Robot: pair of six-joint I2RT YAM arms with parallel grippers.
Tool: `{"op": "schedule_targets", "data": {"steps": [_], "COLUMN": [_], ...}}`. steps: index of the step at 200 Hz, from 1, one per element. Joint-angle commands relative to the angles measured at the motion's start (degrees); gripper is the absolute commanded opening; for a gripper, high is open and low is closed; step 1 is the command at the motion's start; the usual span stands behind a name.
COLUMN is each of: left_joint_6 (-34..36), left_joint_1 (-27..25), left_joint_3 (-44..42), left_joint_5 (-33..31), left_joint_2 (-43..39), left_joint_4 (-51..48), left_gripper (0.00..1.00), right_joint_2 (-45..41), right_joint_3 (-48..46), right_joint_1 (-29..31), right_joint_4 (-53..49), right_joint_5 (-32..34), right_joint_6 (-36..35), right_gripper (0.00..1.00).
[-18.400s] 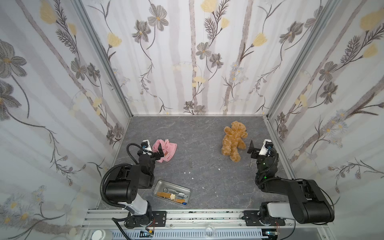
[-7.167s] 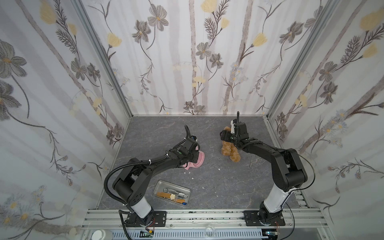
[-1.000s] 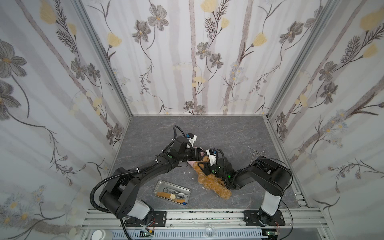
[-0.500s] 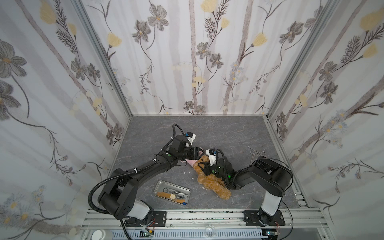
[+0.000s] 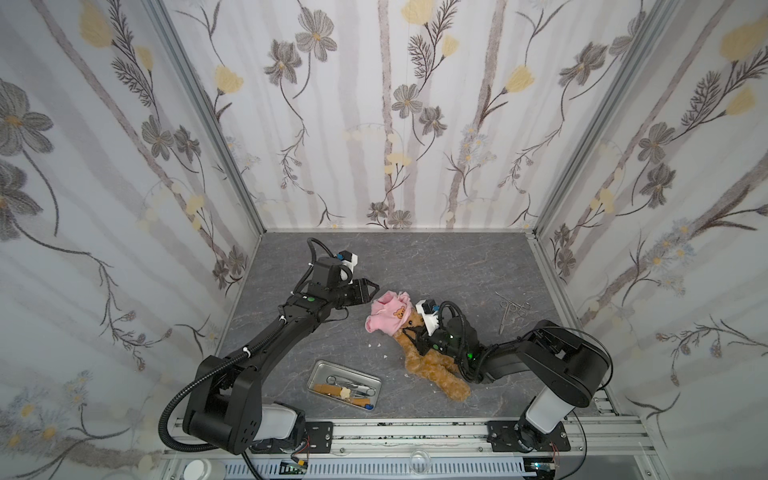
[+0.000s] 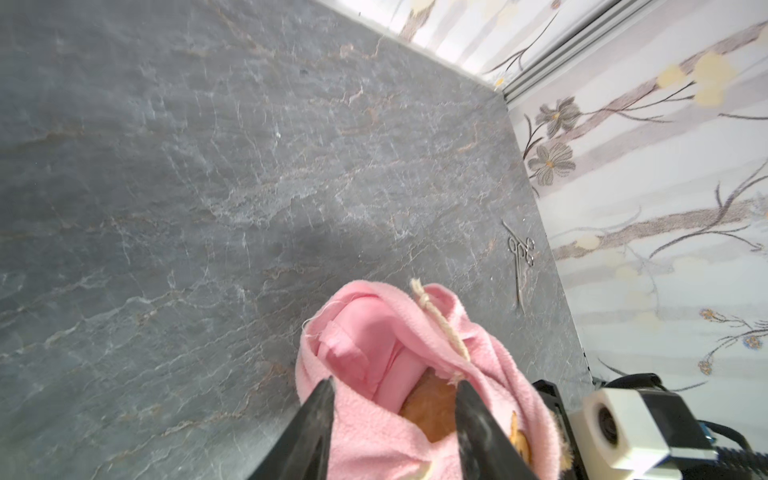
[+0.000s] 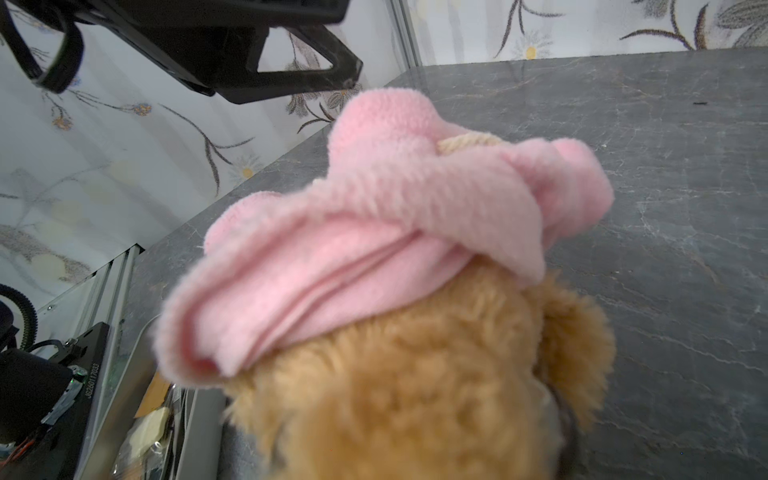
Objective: Dress the teddy bear
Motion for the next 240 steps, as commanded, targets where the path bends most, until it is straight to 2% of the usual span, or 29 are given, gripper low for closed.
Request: {"op": "schedule_targets", "data": {"steps": [1,33,91,119,134,160,190,240], "left_joint_6": [3.8,7.8,15.1,17.3,18.3,21.8,25.5,26.1], "left_joint_1": [0.2,0.1,-0.1,-1.1,-1.8,-5.4,-7.8,-7.9], "left_joint_3": [2.2,2.8,2.5,2.7,2.9,3.0,2.6,0.9], "left_joint_5": [3.2,7.8,8.1,6.6,5.1,0.6,2.2,2.1], "left_joint_2": [1.4,0.2,-3.4,-5.1,-6.6,-7.0,-7.8,-10.4], "left_joint_4": [-9.1,-12.0,-17.2,-17.8,-17.9,-17.8,-17.9,-17.9], "left_gripper": [0.36,0.29,0.28,0.25,0.25,0.25,0.26,0.28], "right_joint_2": [-1.9,-4.2,-5.8,-5.8,-6.0,-7.4,-9.6,-10.3], "right_joint_3": [-0.5,-2.0,-6.4,-7.0,-7.3,-8.4,-9.4,-10.1], "right_joint_1": [0.3,0.5,0.9,0.9,2.9,3.1,3.0,3.1], "right_joint_4": [2.3,2.4,10.3,11.4,11.5,11.3,9.6,9.6], "right_joint_5": [-2.8,-4.9,-5.2,-6.8,-6.6,-6.3,-6.1,-5.7], "right_joint_6": [-5.3,-8.9,-13.8,-16.6,-18.5,-21.2,-23.2,-23.8], "right_gripper": [0.16,0.15,0.12,0.11,0.1,0.09,0.09,0.09]}}
